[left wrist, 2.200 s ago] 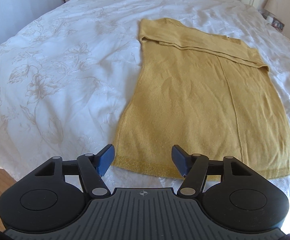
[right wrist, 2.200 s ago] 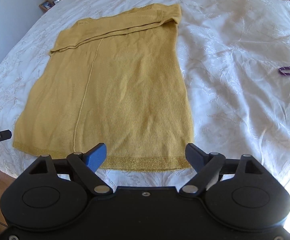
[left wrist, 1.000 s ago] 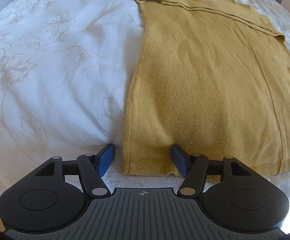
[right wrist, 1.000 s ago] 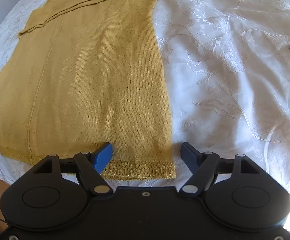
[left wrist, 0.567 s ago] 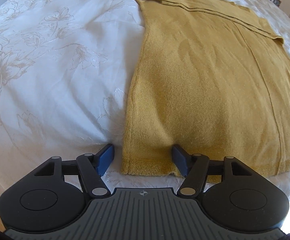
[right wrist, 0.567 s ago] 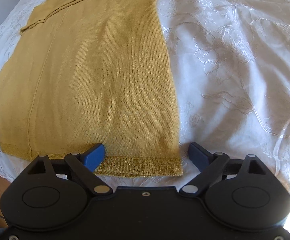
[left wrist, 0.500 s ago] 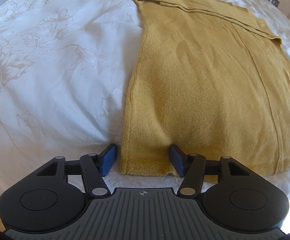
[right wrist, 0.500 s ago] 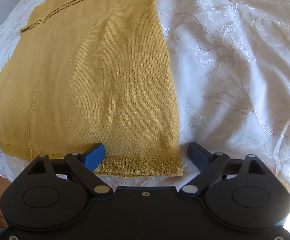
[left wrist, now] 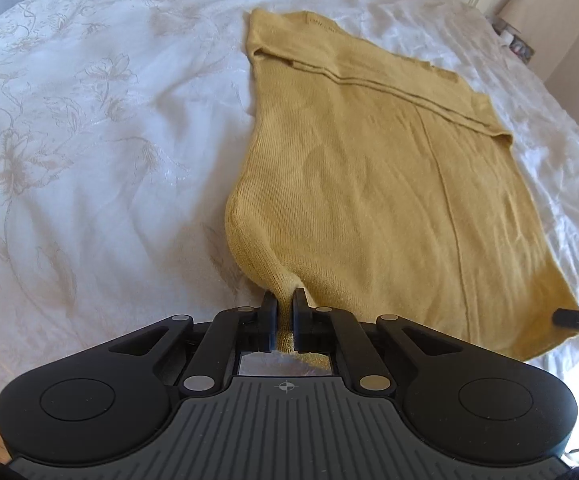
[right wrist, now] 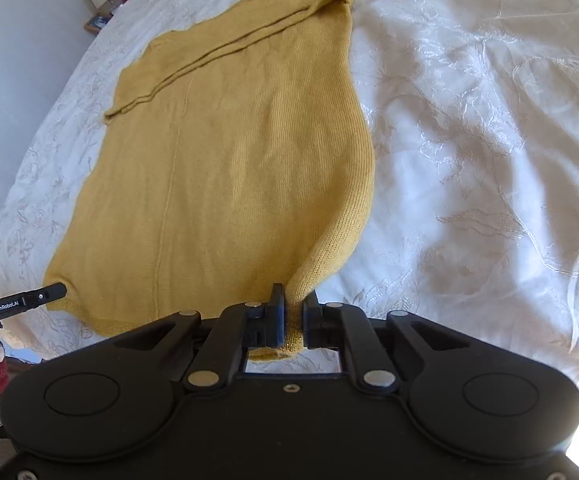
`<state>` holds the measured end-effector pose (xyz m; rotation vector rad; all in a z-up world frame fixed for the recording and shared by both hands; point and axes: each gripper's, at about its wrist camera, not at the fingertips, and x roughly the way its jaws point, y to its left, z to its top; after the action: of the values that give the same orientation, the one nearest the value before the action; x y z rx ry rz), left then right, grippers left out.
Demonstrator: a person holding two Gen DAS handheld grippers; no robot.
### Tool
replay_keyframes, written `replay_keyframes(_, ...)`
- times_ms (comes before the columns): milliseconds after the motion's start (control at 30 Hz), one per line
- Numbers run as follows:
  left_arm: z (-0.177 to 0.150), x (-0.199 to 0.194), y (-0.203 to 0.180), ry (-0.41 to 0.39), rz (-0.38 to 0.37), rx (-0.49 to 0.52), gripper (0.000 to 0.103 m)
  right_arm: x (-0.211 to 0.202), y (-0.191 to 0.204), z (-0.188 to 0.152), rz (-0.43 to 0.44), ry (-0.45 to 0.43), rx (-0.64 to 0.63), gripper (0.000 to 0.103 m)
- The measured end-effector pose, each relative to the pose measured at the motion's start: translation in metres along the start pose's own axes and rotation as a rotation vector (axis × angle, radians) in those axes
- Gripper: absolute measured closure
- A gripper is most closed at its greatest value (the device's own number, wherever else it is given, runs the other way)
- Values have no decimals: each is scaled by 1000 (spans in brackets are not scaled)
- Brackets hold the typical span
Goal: Fold small clothes
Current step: 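Grasp the sweater hem with both grippers, then fold the held hem up over the collar and open both grippers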
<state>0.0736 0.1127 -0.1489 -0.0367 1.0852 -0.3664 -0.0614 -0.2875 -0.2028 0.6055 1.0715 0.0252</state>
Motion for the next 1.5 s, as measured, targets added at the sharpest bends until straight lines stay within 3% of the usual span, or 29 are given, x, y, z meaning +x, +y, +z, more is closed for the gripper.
replay_keyframes(167, 33, -23, -6, -80, -36, -18, 96, -28, 6, 22, 47, -98, 2, 88)
replay_keyframes(400, 93, -31, -12, -183, -71, -36, 96, -36, 24, 79, 94, -223, 5, 89)
replay_keyframes(767, 200, 8, -12, -279, -104, -30, 96, -9, 37, 189, 74, -340, 49, 89)
replay_keyframes(1100, 273, 83, -2, -213, -101, -16, 96, 50, 35, 268, -23, -322, 82, 89)
replay_keyframes(1400, 300, 144, 11, -114, -43, -2, 94, 109, 30, 304, -130, -215, 102, 87)
replay_keyframes(1500, 306, 159, 18, -102, -20, -21, 92, 123, 29, 312, -162, -186, 105, 82)
